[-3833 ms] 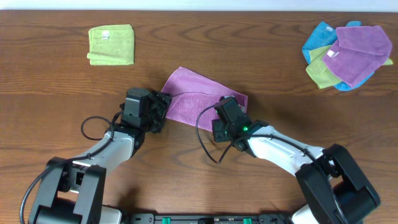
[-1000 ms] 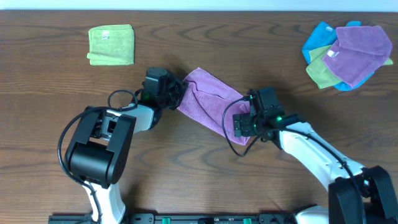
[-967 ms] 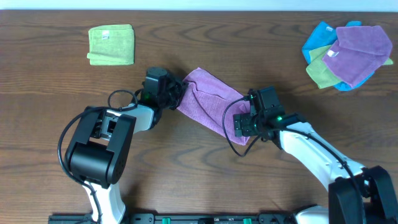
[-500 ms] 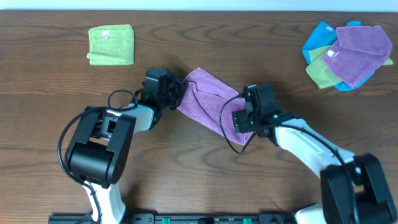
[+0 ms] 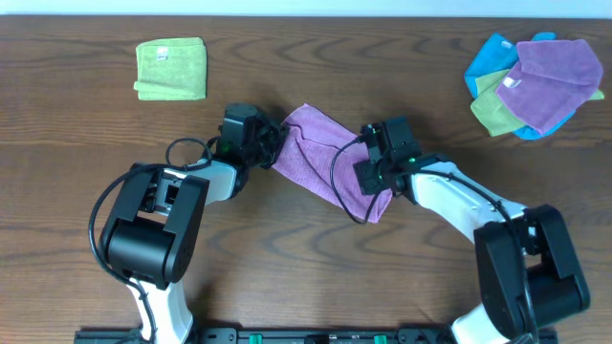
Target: Fold the cloth
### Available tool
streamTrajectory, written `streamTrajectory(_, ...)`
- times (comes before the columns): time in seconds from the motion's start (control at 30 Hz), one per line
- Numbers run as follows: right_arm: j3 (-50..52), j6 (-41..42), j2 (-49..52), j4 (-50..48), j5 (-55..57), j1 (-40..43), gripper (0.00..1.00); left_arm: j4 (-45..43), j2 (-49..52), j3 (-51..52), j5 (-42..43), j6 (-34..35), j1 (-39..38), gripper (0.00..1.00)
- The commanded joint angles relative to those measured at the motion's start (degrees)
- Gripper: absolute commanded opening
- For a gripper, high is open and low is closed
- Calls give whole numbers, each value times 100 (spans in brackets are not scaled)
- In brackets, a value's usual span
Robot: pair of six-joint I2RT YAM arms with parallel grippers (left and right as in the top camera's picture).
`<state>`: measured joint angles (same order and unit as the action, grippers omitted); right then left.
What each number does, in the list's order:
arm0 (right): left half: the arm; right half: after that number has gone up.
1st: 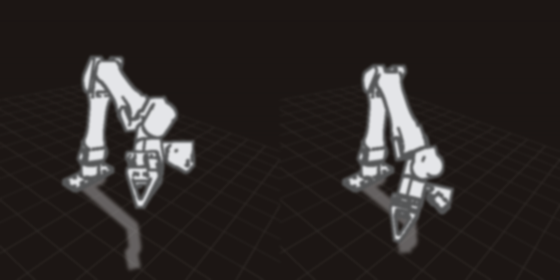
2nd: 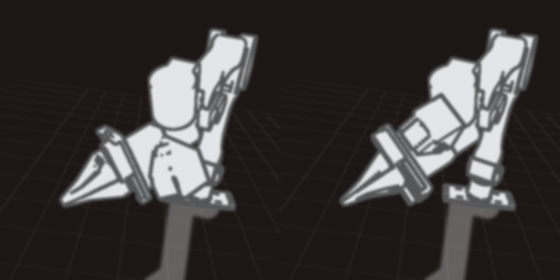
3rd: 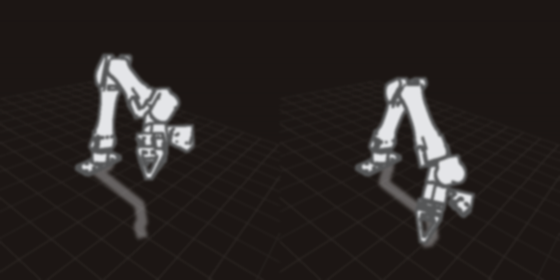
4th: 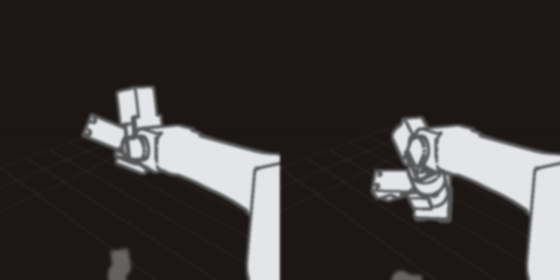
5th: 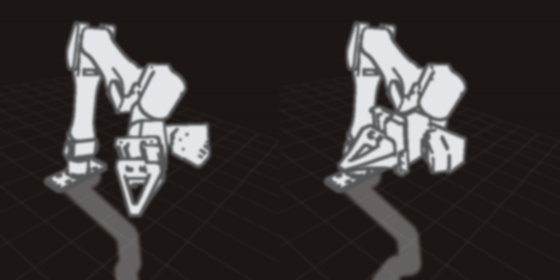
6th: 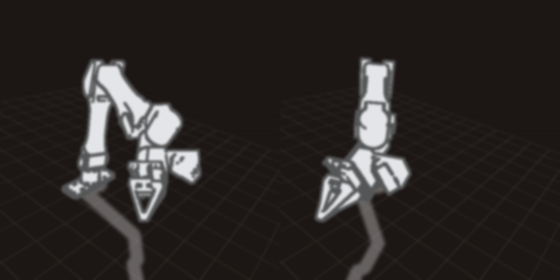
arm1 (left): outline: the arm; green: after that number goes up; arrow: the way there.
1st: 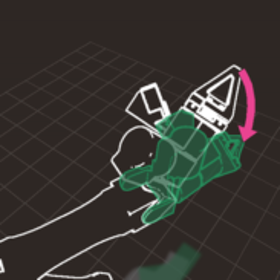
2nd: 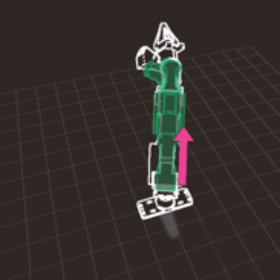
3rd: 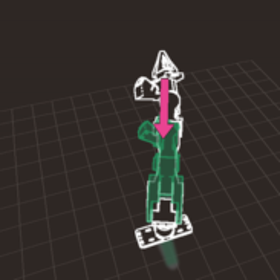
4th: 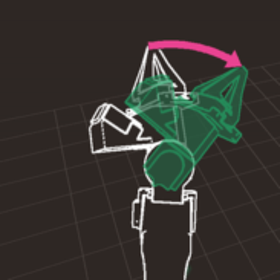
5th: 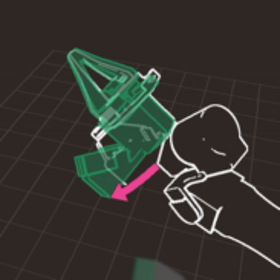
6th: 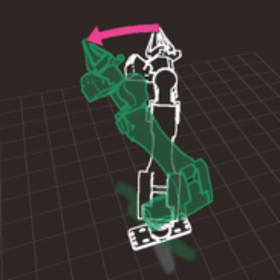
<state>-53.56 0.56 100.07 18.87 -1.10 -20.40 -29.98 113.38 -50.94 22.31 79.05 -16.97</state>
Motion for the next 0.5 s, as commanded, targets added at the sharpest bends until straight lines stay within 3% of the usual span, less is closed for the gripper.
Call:
streamTrajectory(0.0, -120, -192, 37, 79, 131, 57, 55, 13, 20, -96, 13, -59, 2, 6)
streamTrajectory(0.23, -120, -197, 59, 149, 195, 61, 40, 13, 20, -98, 22, -61, 2, 7)
streamTrajectory(0.47, -120, -195, 369, 105, 286, 61, 41, 4, 20, -98, 66, -59, 2, 7)
